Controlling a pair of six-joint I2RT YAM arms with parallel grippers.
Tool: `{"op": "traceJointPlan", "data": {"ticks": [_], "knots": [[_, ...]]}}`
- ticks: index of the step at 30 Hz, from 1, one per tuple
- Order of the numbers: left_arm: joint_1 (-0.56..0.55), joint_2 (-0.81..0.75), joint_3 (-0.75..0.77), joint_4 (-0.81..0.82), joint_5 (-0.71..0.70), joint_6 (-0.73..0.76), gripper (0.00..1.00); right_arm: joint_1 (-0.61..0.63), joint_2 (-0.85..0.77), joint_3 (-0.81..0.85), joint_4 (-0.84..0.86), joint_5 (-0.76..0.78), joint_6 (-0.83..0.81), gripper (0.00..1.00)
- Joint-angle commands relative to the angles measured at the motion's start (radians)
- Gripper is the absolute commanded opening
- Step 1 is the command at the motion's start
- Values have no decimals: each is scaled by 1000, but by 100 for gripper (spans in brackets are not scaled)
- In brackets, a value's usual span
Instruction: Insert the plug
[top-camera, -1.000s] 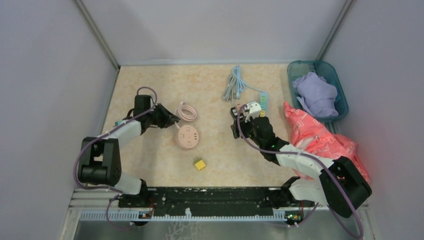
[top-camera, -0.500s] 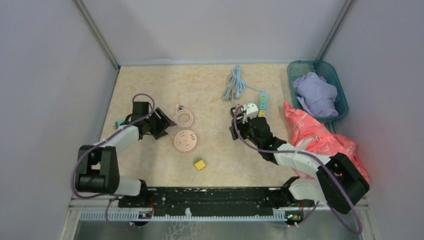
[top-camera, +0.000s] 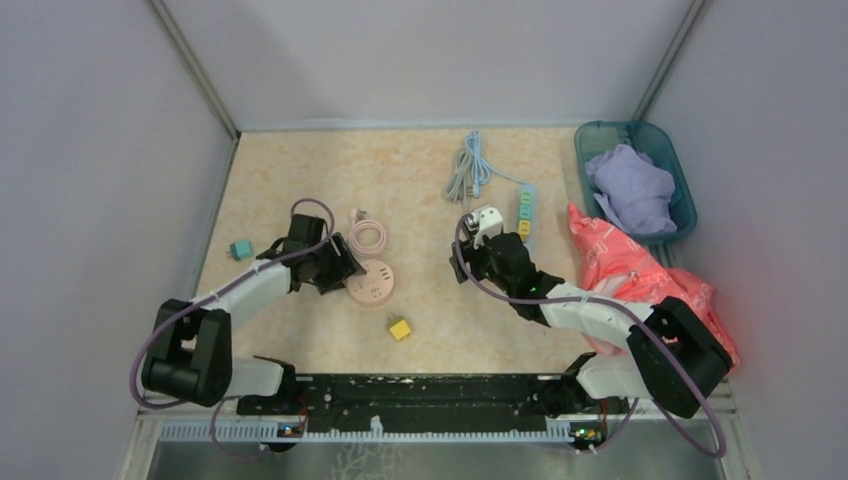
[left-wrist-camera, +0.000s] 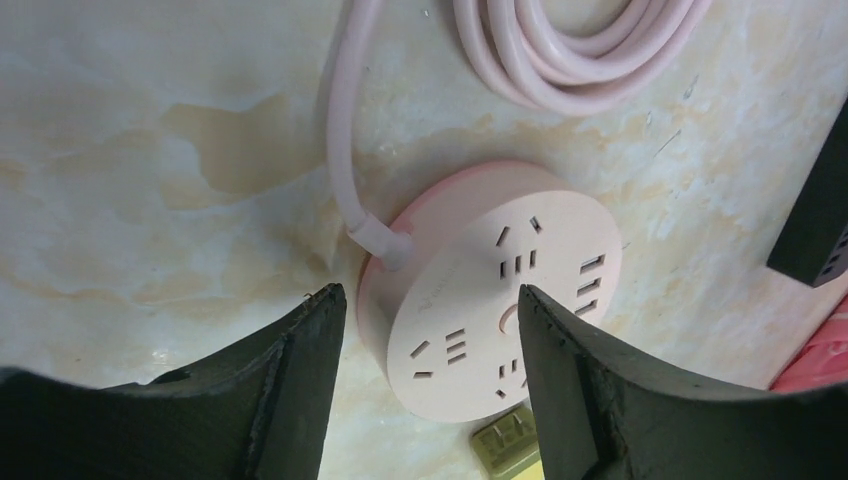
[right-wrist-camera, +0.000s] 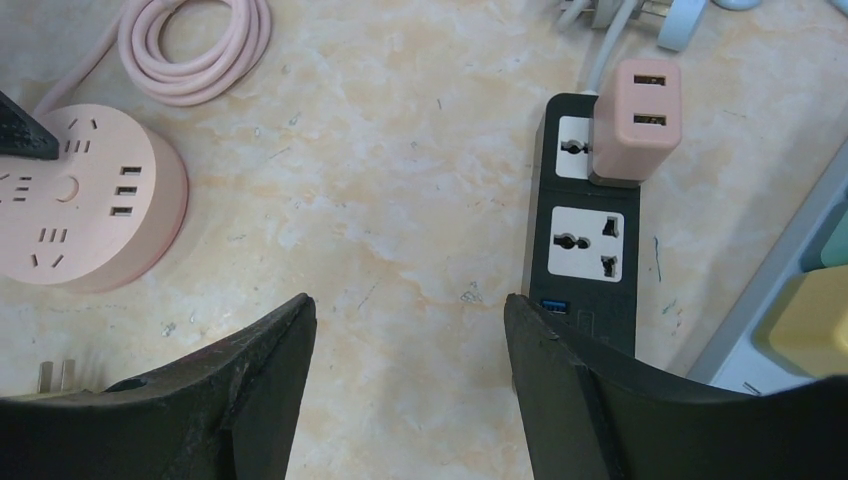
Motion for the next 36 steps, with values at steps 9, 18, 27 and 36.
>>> {"op": "traceJointPlan", "data": {"ticks": [9, 18, 27, 36], "knots": [[-168, 171, 83, 66, -33, 51, 54, 75, -5, 97, -47, -20, -54, 69], [-290, 303, 161, 182, 14, -20, 56, 151, -1, 90, -127, -28, -5, 69], [-375, 391, 305, 137, -30, 4, 64, 172, -8, 86, -172, 12, 7, 70], [-451, 202, 225, -17, -234, 11, 70, 172, -49, 57, -162, 105, -30, 71]]}}
